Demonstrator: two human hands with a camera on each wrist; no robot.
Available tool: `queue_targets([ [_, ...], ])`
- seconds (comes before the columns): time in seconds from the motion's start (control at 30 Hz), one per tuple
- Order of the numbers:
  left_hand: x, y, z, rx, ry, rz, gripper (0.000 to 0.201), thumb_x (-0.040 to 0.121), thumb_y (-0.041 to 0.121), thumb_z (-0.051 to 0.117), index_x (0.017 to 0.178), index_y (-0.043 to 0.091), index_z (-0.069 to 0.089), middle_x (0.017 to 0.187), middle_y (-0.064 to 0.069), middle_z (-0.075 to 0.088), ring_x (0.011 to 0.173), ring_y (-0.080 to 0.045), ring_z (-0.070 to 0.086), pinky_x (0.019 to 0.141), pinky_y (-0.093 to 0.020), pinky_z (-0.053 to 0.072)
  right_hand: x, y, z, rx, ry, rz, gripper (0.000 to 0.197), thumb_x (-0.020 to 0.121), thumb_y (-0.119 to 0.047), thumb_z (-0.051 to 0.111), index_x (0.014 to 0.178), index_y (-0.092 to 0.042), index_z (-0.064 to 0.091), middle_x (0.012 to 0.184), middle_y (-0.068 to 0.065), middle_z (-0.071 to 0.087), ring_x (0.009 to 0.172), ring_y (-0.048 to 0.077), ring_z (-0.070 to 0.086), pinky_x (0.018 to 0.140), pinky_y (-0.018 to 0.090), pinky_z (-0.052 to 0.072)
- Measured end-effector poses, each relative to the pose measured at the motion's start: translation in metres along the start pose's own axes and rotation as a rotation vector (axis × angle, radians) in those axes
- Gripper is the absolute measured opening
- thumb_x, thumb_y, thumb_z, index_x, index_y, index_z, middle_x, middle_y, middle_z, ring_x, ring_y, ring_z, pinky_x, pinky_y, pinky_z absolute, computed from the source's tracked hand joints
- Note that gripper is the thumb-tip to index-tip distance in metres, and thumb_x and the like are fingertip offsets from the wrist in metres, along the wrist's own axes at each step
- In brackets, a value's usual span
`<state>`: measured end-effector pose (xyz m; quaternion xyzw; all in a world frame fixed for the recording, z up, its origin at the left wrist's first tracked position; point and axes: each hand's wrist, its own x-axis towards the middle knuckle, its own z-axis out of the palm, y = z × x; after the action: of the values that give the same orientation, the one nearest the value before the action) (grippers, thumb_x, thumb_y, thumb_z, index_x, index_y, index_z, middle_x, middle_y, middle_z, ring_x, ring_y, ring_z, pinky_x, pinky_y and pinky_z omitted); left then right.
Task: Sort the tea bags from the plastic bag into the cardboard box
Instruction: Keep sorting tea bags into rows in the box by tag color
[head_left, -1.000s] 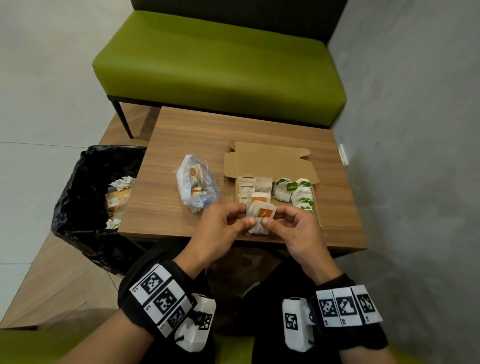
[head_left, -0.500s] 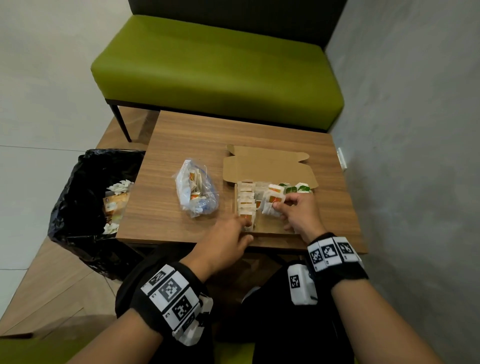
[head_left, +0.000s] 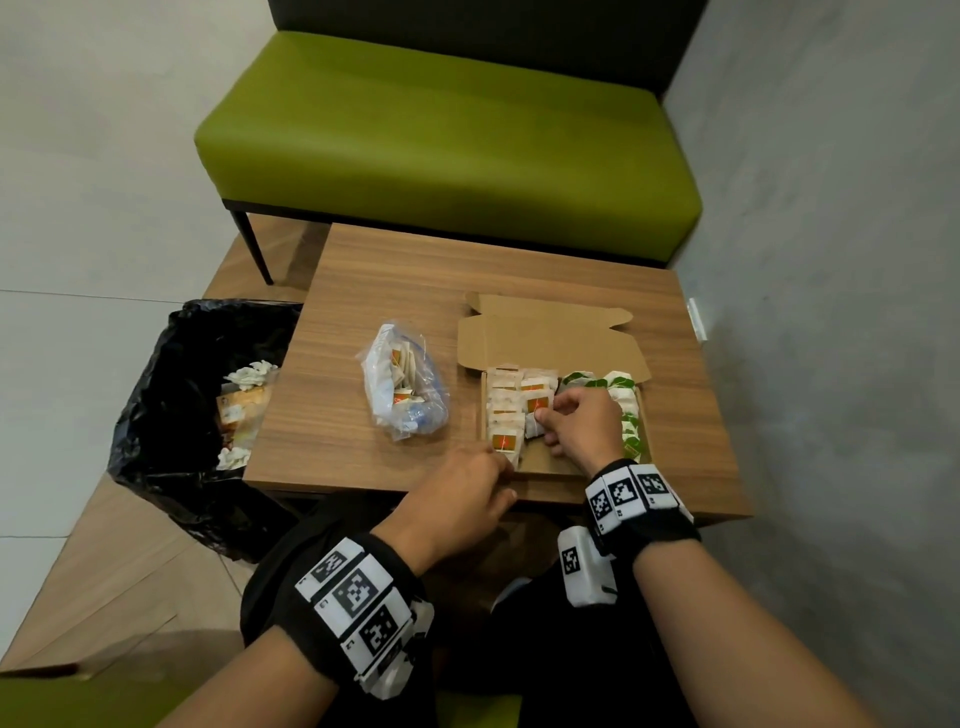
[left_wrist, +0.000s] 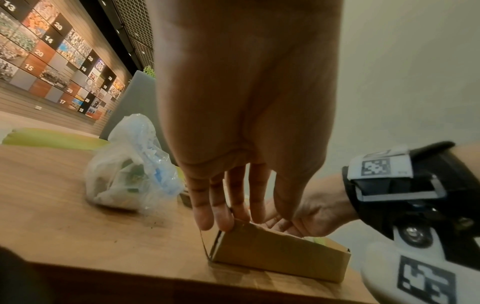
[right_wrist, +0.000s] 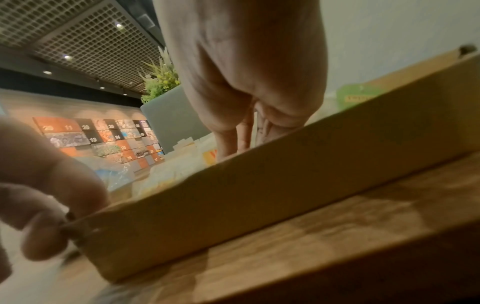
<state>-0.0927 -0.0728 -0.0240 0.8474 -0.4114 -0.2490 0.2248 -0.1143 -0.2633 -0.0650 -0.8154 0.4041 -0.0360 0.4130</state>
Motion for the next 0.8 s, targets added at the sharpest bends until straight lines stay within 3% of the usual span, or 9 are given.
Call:
queue_targets([
  [0.1,-0.001,-0.001,-0.001,-0.007,-0.007,-0.001,0.034,0.097,0.033,0.056,0.128,0.02,0.06,0.127,0.0,0.057,0.118,-0.016,0.052,0.101,-0.031,0.045,-0.002,0.002,-0.002,-0.079,0.046,0.026,0.023,0.081,-0.03,0.081,0.069,-0.017,0.066,0.064,0.004,0.071,0.058,0.022,0.07,0.064,0.045,0.062],
  [0.27,-0.001,-0.002,-0.002,-0.013,-0.002,-0.002,0.033,0.097,0.031,0.057,0.127,0.019,0.061,0.127,0.0,0.058,0.117,-0.016,0.053,0.101,-0.031,0.045,-0.007,-0.003,-0.009,-0.169,-0.07,0.119,0.025,0.087,-0.027,0.075,0.074,-0.007,0.069,0.061,0.008,0.071,0.048,0.019,0.069,0.051,0.029,0.057],
  [0.4,-0.001,0.0,-0.002,-0.018,-0.011,-0.008,0.033,0.097,0.031,0.056,0.127,0.018,0.061,0.127,0.001,0.058,0.117,-0.015,0.054,0.101,-0.032,0.046,-0.009,-0.002,-0.004,-0.308,-0.041,0.079,0.026,0.082,-0.036,0.078,0.079,-0.012,0.071,0.076,0.007,0.072,0.068,0.023,0.07,0.065,0.033,0.058],
  [0.47,-0.002,0.0,-0.002,-0.014,-0.009,-0.007,0.033,0.097,0.031,0.056,0.126,0.017,0.062,0.127,0.0,0.058,0.116,-0.016,0.054,0.101,-0.033,0.047,-0.013,-0.003,-0.002,-0.354,-0.027,0.051,0.027,0.082,-0.039,0.076,0.084,-0.012,0.072,0.083,0.006,0.071,0.077,0.023,0.067,0.065,0.03,0.05],
  [0.57,-0.002,-0.001,-0.001,0.001,0.007,-0.002,0.032,0.097,0.031,0.056,0.124,0.017,0.063,0.125,-0.001,0.059,0.114,-0.016,0.055,0.099,-0.031,0.047,-0.016,-0.005,-0.001,-0.358,-0.029,0.016,0.028,0.085,-0.039,0.074,0.078,-0.012,0.072,0.076,0.004,0.068,0.074,0.022,0.064,0.062,0.027,0.041],
  [0.67,-0.004,0.001,-0.003,-0.021,-0.005,0.003,0.03,0.097,0.03,0.056,0.124,0.02,0.062,0.127,0.003,0.057,0.113,-0.012,0.055,0.098,-0.029,0.047,-0.017,-0.006,-0.002,-0.362,-0.03,-0.001,0.029,0.085,-0.04,0.074,0.075,-0.013,0.072,0.074,0.004,0.068,0.071,0.021,0.065,0.061,0.028,0.044],
  [0.73,-0.007,0.001,-0.012,-0.048,0.035,-0.009,0.028,0.097,0.031,0.056,0.123,0.024,0.061,0.127,0.007,0.056,0.11,-0.007,0.055,0.096,-0.026,0.049,-0.019,-0.009,-0.006,-0.341,-0.028,-0.001,0.029,0.086,-0.038,0.074,0.074,-0.012,0.071,0.072,0.004,0.067,0.068,0.019,0.064,0.059,0.028,0.047],
  [0.8,-0.008,-0.002,-0.03,-0.038,0.184,-0.041,0.024,0.097,0.029,0.055,0.119,0.023,0.063,0.125,0.008,0.056,0.103,-0.004,0.053,0.089,-0.02,0.046,-0.021,-0.014,-0.013,-0.315,-0.005,-0.017,0.03,0.089,-0.034,0.071,0.071,-0.011,0.07,0.066,0.002,0.063,0.063,0.016,0.061,0.058,0.027,0.046],
])
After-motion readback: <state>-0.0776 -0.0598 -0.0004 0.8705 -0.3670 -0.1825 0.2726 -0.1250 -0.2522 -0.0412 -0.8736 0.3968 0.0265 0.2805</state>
